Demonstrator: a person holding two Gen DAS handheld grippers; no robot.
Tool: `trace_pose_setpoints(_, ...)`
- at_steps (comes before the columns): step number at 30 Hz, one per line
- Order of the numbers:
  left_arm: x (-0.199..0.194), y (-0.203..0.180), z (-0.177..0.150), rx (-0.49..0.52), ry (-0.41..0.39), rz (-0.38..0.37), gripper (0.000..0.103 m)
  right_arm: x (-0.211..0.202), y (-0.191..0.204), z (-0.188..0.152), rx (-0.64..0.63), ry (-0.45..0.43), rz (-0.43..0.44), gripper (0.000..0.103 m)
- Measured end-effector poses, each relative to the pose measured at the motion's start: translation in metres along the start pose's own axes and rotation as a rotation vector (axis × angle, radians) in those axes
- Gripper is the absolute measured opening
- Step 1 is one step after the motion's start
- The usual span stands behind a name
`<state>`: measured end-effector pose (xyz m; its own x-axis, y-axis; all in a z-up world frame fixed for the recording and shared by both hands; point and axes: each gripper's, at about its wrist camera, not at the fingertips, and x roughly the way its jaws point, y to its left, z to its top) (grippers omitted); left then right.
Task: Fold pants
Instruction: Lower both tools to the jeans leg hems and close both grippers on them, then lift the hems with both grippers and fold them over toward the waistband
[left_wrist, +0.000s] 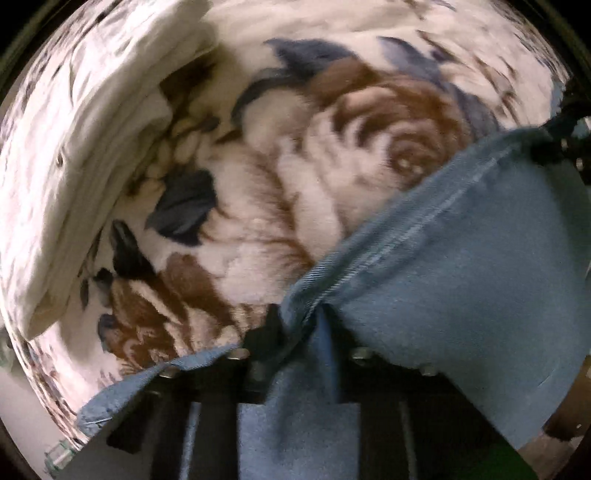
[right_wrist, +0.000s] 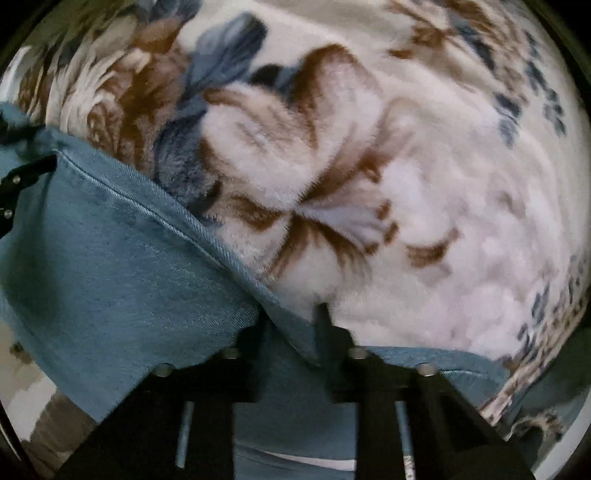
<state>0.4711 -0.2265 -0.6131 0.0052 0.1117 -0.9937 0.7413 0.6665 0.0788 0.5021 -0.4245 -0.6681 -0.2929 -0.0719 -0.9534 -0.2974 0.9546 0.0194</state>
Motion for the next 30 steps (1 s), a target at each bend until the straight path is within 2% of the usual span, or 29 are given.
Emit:
trace_pose_setpoints(4,-0.008,-0.004,-0.007,-0.055,-0.059,0.021,0.005,-0.010,-0.001,-0.017,0.064,-0.068,-0.029,0.009)
trace_pose_setpoints(7,-0.037,-0.005,-0.028,-0.125,-0.121,0.034,0.005,-0.022,-0.005,-0.033,0.109,-0.131,-0.045,0.008)
trace_pose_setpoints(12,-0.082,-0.009,-0.060,-0.261,-0.202,0.041,0.004,-0.046,-0.009,-0.085,0.193,-0.251,-0.034,0.007)
trace_pose_setpoints(15,-0.106,-0.031,-0.096,-0.361,-0.253,0.027,0.004,-0.063,-0.010,-0.133,0.246,-0.322,-0.001,0.007)
trace_pose_setpoints(16,-0.114,-0.042,-0.117,-0.401,-0.268,0.017,0.004,-0.065,-0.002,-0.147,0.257,-0.337,0.009,0.007)
trace_pose_setpoints(17,-0.111,-0.059,-0.130,-0.438,-0.272,0.004,0.004,-0.069,0.004,-0.164,0.269,-0.357,0.018,0.007)
trace_pose_setpoints(18,-0.111,-0.073,-0.145,-0.479,-0.266,-0.012,0.004,-0.070,0.010,-0.181,0.286,-0.371,0.030,0.007)
trace_pose_setpoints(19,-0.112,-0.088,-0.163,-0.530,-0.249,-0.031,0.004,-0.081,0.029,-0.183,0.299,-0.373,0.042,0.007)
trace_pose_setpoints(21,-0.110,-0.108,-0.193,-0.599,-0.220,-0.054,0.003,-0.085,0.067,-0.213,0.316,-0.376,0.049,0.007)
trace_pose_setpoints(23,-0.094,-0.125,-0.220,-0.659,-0.159,-0.083,0.003,-0.079,0.096,-0.238,0.316,-0.349,0.054,0.007)
trace_pose_setpoints(27,-0.047,-0.145,-0.251,-0.738,-0.063,-0.141,0.003,-0.037,0.137,-0.280,0.291,-0.275,0.039,0.007)
trace_pose_setpoints(30,-0.010,-0.153,-0.261,-0.765,-0.019,-0.161,0.003,0.006,0.160,-0.296,0.276,-0.213,0.037,0.007)
